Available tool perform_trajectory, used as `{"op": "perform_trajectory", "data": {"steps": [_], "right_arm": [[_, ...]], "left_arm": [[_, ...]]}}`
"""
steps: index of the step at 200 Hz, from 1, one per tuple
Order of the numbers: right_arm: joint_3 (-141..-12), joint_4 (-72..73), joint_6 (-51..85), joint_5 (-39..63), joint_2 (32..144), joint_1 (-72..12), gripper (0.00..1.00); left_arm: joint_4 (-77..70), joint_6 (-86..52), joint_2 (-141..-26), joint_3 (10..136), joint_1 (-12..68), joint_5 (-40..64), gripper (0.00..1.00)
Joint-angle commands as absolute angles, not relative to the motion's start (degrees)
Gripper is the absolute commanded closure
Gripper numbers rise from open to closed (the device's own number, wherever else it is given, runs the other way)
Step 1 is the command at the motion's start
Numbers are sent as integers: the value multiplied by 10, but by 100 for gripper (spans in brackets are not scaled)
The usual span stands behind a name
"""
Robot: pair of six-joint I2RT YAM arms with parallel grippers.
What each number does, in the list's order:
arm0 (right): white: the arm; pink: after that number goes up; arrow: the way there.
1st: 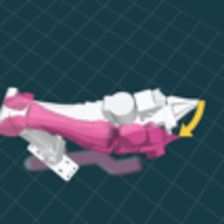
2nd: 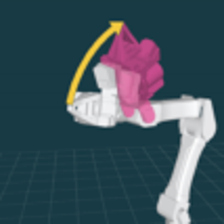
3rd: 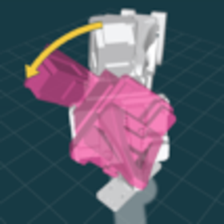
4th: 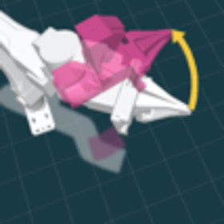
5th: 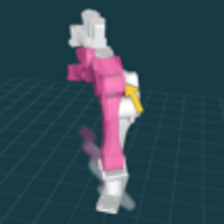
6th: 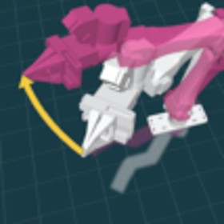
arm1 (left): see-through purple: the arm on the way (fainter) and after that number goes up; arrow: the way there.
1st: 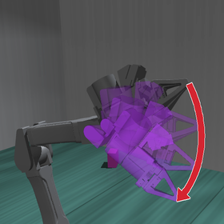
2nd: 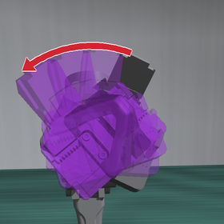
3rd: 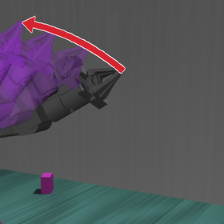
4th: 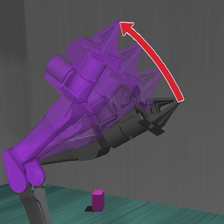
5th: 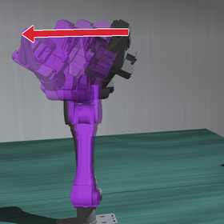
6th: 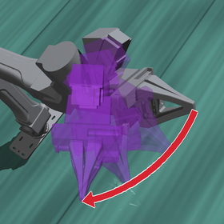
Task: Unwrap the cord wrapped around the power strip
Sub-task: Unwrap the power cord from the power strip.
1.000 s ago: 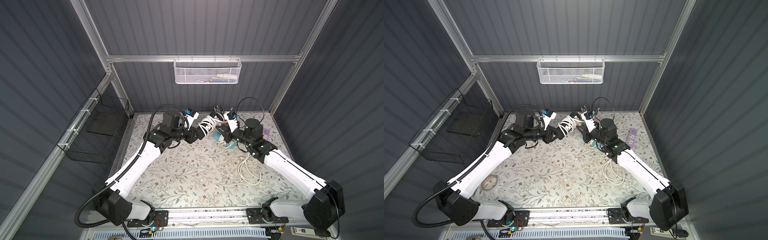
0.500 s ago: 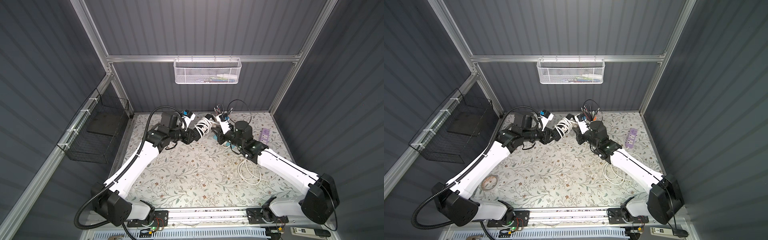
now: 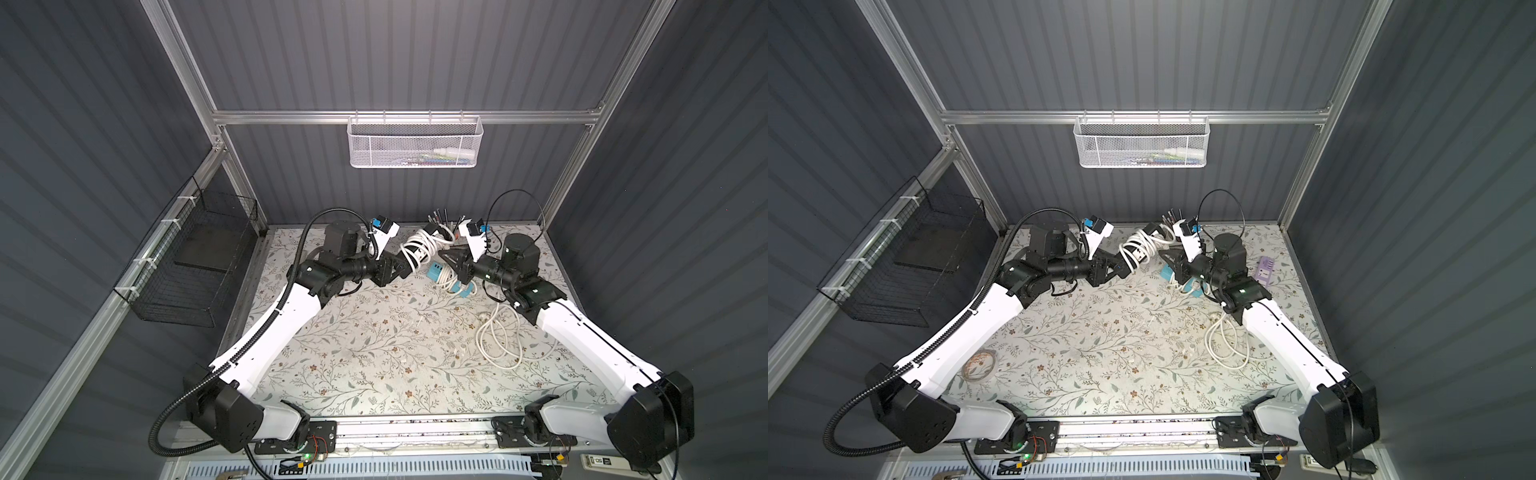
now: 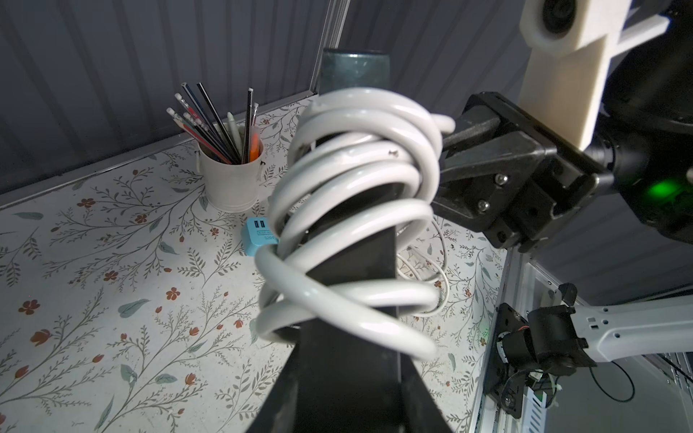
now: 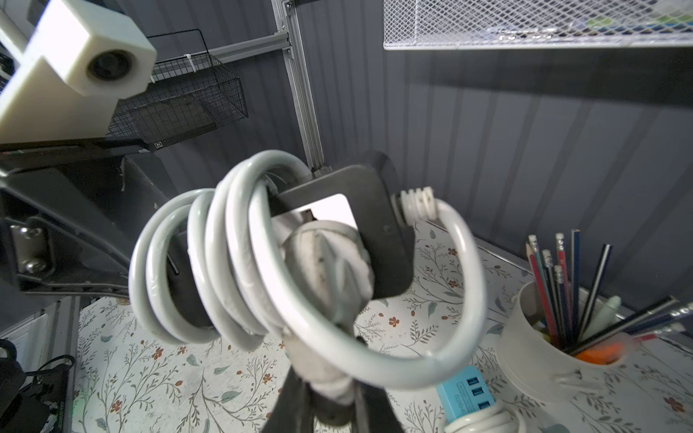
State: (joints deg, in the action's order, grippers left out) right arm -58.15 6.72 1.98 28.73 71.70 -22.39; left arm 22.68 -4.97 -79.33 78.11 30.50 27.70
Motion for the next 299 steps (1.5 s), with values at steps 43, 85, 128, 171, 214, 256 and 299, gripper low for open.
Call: {"op": "perform_trajectory", "data": {"steps": [43,85,128,171,214,256,299], "right_arm": [[-593,107,-6,122,736,-394,100],[-600,112,-11,86,748,-436,100],[-580,90,28,171,687,-334,100],[-569,97,83,294,667,-206,100],[-576,89,70,287,677,-214,100],[-590,78,-4,117,700,-370,100],[-624,95,-23,28,755,-468,100]], "left_arm": [[208,-99,-794,784,270,149,100],[203,-104,-786,775,267,123,100],[208,-99,-784,770,258,115,100],[211,-97,-784,767,250,111,100],[209,-100,-783,766,245,111,100],[199,-113,-783,768,245,104,100],[194,-123,-787,769,244,98,100]]}}
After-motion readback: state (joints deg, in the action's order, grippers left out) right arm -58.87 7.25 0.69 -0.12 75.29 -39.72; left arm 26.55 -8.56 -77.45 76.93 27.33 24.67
